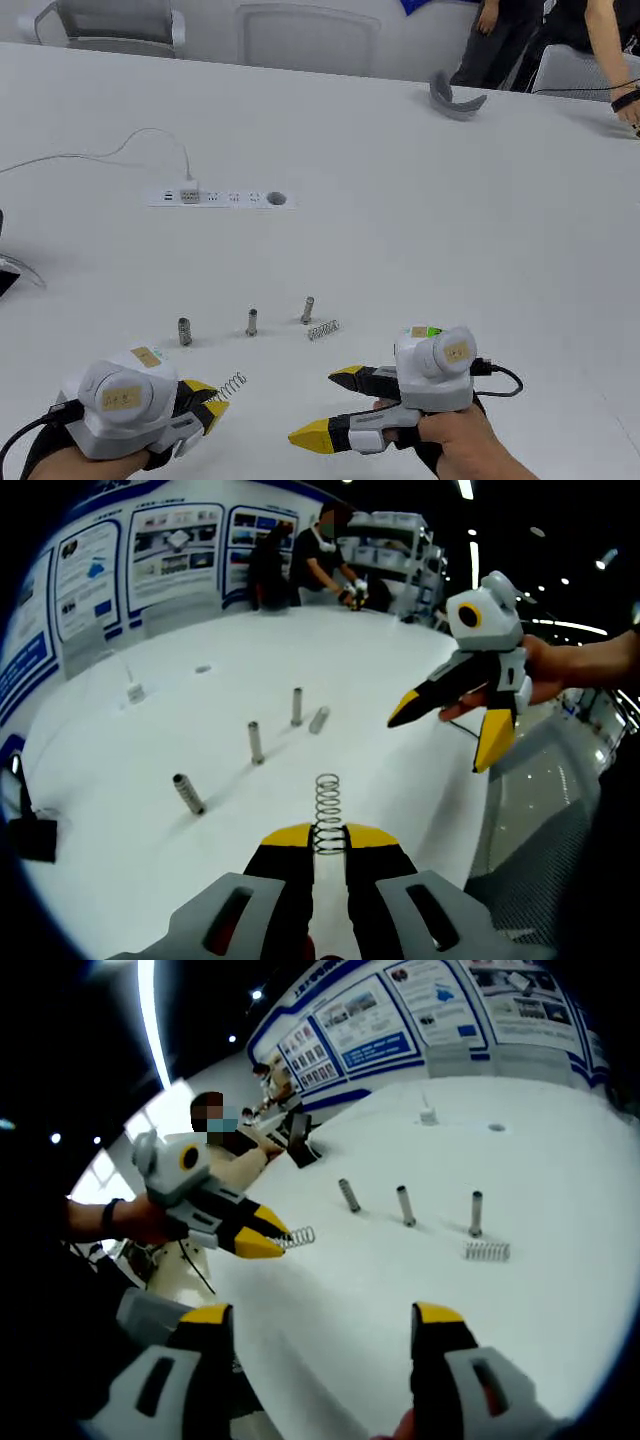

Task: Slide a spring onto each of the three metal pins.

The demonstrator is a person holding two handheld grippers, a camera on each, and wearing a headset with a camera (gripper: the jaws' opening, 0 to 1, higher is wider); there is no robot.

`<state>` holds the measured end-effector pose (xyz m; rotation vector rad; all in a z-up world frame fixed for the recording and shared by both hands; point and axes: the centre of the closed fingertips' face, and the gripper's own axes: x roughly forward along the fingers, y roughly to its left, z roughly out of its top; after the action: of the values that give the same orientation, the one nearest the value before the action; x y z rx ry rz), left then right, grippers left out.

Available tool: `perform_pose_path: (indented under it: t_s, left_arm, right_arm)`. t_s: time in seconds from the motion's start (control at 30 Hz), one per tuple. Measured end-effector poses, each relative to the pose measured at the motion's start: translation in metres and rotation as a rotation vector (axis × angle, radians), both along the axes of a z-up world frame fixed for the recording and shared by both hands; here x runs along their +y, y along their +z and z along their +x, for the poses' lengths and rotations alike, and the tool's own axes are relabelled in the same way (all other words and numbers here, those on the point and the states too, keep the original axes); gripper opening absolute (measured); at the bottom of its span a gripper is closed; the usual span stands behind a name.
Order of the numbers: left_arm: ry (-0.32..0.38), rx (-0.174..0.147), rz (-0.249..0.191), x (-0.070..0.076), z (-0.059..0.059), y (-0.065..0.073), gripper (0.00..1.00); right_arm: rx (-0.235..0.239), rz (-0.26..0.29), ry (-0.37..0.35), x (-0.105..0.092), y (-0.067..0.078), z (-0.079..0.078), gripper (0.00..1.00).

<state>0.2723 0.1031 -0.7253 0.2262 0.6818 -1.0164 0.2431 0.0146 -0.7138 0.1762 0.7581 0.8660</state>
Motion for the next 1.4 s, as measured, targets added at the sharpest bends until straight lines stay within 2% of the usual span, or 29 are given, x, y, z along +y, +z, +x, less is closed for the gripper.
perform_pose_path:
  t_s: [0.3, 0.5, 0.73, 1.07, 1.4]
  left_arm:
    - [-0.016, 0.001, -0.017, -0.007, -0.011, 0.008, 0.11]
    - [-0.037, -0.007, -0.027, -0.015, -0.016, 0.014, 0.11]
    - [-0.055, -0.014, -0.035, -0.021, -0.02, 0.02, 0.11]
    - [-0.086, -0.025, -0.036, -0.031, -0.029, 0.026, 0.11]
    - [-0.107, -0.031, -0.046, -0.039, -0.034, 0.031, 0.11]
  right_arm:
    - [0.011, 0.056, 0.0, 0.015, 0.004, 0.004, 0.7]
    - [0.009, 0.105, 0.004, 0.024, 0.011, 0.007, 0.62]
    - [0.011, 0.137, 0.0, 0.028, 0.015, 0.009, 0.55]
    - [0.036, 0.185, -0.017, 0.031, 0.017, 0.01, 0.47]
    - [0.055, 0.227, -0.024, 0.033, 0.02, 0.009, 0.39]
